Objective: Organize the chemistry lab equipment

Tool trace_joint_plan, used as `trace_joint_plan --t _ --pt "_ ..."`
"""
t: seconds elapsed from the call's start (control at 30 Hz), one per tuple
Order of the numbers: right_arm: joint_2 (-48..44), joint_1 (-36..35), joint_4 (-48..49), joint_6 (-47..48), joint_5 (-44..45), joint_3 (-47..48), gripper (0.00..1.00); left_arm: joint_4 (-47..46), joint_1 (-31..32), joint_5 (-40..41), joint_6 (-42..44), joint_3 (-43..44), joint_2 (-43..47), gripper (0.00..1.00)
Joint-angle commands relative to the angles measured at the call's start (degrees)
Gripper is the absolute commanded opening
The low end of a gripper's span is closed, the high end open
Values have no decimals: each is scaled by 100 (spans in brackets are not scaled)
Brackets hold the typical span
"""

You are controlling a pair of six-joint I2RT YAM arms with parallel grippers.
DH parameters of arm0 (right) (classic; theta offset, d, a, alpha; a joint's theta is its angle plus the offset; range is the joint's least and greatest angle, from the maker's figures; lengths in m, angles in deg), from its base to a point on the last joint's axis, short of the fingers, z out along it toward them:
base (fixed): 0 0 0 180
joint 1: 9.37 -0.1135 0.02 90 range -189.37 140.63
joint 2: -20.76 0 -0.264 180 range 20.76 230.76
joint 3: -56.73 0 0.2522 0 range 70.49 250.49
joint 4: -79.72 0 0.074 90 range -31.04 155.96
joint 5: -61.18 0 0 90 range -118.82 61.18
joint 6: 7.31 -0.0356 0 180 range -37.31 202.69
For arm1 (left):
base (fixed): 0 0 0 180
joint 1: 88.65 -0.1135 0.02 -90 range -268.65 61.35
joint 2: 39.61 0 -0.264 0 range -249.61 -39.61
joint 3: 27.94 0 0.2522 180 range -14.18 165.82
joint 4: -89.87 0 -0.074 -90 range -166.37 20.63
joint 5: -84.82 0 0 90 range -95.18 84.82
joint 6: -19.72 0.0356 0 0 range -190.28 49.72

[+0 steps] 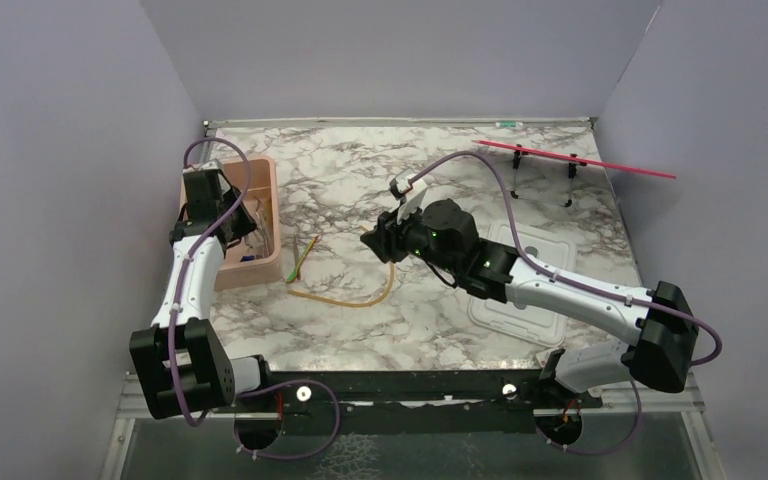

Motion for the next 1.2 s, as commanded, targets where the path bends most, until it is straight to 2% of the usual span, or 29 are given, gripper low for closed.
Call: trace_joint_plan --t 0.0,0.27,0.5,0.83,1.07,1.17 --pt "-151 32 159 -86 -57 -122 41 -415 -270 -503 38 -378 -79 0" --pt "-140 32 186 -88 -101 -141 41 -522 -434 -407 77 -574 -216 0" --pt "-140 32 215 -115 -126 -158 41 -468 -451 -287 97 -598 -265 18" --pt "-116 32 214 -148 -124 -176 41 -176 -452 -57 3 -498 -367 24" --pt "-102 32 200 -175 -127 -158 41 26 -452 806 -112 -416 -176 24" --pt "-91 32 206 -186 -112 -160 41 43 -452 875 -133 -392 -62 23"
